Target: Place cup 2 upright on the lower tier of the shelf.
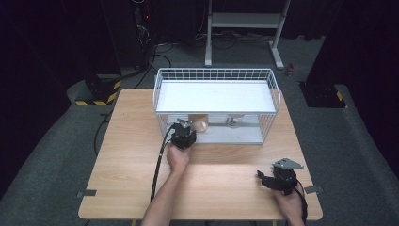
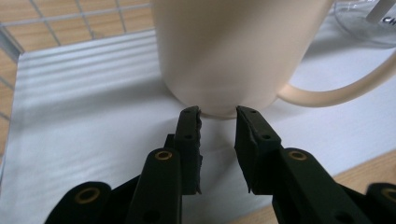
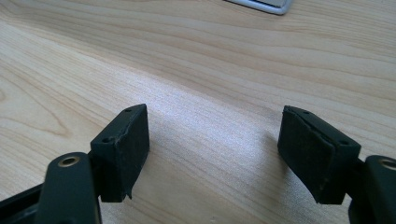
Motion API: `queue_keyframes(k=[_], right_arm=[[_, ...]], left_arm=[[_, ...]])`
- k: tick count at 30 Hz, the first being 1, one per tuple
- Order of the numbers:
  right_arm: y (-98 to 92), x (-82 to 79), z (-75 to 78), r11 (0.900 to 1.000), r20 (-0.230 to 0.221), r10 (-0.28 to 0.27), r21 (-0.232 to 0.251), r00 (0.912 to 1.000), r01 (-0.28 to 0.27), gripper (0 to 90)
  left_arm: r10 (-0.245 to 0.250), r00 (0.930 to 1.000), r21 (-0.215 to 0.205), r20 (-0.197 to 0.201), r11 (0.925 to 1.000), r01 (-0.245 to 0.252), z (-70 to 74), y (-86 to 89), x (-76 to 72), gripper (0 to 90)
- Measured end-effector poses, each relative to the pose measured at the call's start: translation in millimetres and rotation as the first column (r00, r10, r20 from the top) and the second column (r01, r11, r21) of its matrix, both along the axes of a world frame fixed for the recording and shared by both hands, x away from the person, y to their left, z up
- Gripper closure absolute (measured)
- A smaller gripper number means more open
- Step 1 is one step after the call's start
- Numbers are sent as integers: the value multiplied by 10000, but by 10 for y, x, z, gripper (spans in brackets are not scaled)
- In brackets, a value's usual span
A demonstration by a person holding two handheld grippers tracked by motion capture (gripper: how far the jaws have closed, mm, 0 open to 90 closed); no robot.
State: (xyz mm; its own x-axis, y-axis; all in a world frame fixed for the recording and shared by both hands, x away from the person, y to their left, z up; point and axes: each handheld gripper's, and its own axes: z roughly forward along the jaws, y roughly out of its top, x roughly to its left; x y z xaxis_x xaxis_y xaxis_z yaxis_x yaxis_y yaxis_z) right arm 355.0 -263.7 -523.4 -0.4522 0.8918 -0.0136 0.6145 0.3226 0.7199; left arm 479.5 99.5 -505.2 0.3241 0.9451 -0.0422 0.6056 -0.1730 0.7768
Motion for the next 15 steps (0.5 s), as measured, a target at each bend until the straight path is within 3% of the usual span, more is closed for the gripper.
queue_keyframes(k=[4, 6, 8, 9, 10, 15], right_arm=[[1, 0, 0, 10000, 2, -15, 17, 10000, 15, 252], [1, 0, 0, 10000, 1, -13, 14, 10000, 13, 252], [1, 0, 0, 10000, -1, -14, 17, 10000, 14, 252], [1, 0, 0, 10000, 3, -11, 14, 10000, 11, 252], [1, 0, 0, 10000, 3, -13, 17, 10000, 13, 252], [1, 0, 0, 10000, 3, -11, 14, 10000, 11, 252]], left_arm=[[45, 9999, -51, -92, 10000, -46, -2, -33, 35, 706], [30, 10000, 181, -77, 9998, -29, -10, -39, 41, 705], [-60, 9999, 22, -137, 10000, 60, -19, -44, 43, 699], [11, 10000, 120, -90, 9999, -10, -13, -33, 40, 682], [-120, 9998, -119, -140, 9999, 118, -13, -35, 37, 655], [-432, 9991, -225, 52, 9988, 433, 54, 0, -42, 525]])
